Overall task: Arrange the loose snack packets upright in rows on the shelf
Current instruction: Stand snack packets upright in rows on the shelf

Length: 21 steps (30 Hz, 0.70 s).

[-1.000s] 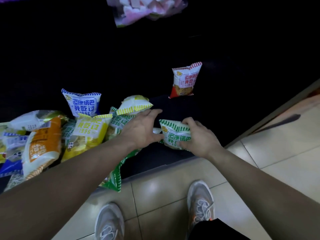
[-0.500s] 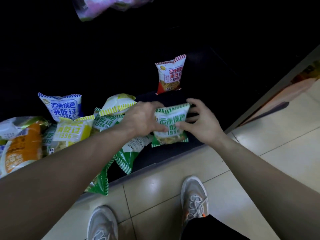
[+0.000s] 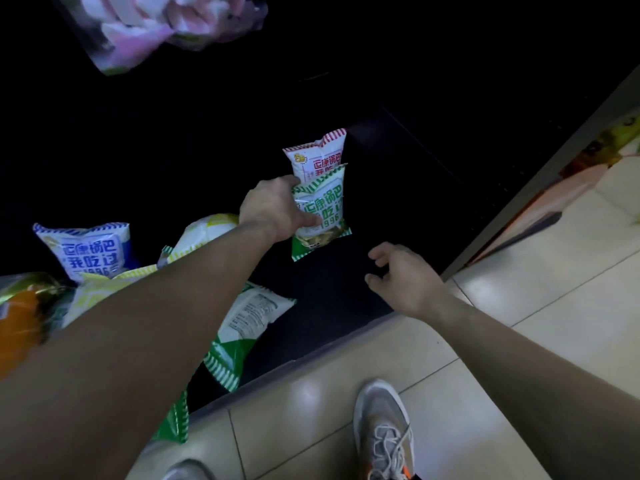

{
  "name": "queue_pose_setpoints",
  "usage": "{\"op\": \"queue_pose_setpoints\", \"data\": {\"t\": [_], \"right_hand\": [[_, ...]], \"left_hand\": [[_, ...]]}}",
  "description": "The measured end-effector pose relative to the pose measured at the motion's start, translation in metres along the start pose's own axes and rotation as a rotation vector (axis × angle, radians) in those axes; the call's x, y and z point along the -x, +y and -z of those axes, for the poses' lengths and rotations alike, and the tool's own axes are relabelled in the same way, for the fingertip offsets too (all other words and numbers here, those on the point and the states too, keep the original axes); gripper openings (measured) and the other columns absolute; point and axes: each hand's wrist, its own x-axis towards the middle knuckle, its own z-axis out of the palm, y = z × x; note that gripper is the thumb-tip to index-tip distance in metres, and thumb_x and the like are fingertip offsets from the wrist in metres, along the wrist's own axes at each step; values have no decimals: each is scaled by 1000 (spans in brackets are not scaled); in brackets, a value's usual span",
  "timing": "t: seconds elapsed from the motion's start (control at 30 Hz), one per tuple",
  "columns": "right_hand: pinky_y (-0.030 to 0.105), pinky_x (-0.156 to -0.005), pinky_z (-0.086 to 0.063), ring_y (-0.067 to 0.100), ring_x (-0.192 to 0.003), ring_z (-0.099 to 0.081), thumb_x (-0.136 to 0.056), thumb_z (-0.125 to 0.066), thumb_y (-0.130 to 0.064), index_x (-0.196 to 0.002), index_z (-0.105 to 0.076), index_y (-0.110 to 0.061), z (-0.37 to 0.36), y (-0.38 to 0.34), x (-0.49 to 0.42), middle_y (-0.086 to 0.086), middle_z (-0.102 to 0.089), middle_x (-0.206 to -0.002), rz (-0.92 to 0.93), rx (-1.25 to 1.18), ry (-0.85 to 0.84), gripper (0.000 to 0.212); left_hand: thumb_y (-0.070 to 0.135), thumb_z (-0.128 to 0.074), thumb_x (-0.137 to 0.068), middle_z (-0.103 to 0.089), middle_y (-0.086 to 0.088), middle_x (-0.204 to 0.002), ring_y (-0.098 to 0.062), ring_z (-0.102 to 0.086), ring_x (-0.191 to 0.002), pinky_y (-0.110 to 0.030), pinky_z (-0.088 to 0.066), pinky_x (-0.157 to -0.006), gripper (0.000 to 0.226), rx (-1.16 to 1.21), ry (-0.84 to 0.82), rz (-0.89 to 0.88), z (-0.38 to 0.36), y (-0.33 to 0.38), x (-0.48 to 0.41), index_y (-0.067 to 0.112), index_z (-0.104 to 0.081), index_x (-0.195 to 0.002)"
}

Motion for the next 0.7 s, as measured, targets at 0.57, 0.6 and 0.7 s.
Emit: {"op": "queue_pose_setpoints", "data": {"t": [0.57, 0.6, 0.7], "right_hand": [[40, -93, -50, 19, -111, -56, -94, -57, -37, -136, -48, -25, -36, 0, -24, 0, -49, -130, -65, 70, -85, 45], [40, -93, -51, 19, -111, -56, -94, -57, -37, -136, -48, -25, -37, -1, -24, 0, -48, -131, -67, 78, -90, 45], [40, -92, -51, 19, -111, -56, -94, -57, -38, -136, -47, -26, -38, -1, -22, 0, -48, -132, -74, 102, -94, 45]], "left_hand": [[56, -72, -76, -53, -9, -128, -32, -45, -119, -46, -43, -87, 71, -244, 61, -131, -48, 34, -58, 21, -45, -132], [57, -70, -78, -52, -9, -129, -33, -44, -120, -46, -42, -90, 70, -267, 72, -135, -50, 33, -58, 22, -45, -133], [61, -65, -80, -49, -11, -132, -34, -41, -122, -47, -39, -94, 70, -326, 102, -147, -55, 30, -55, 23, -42, -135]]}}
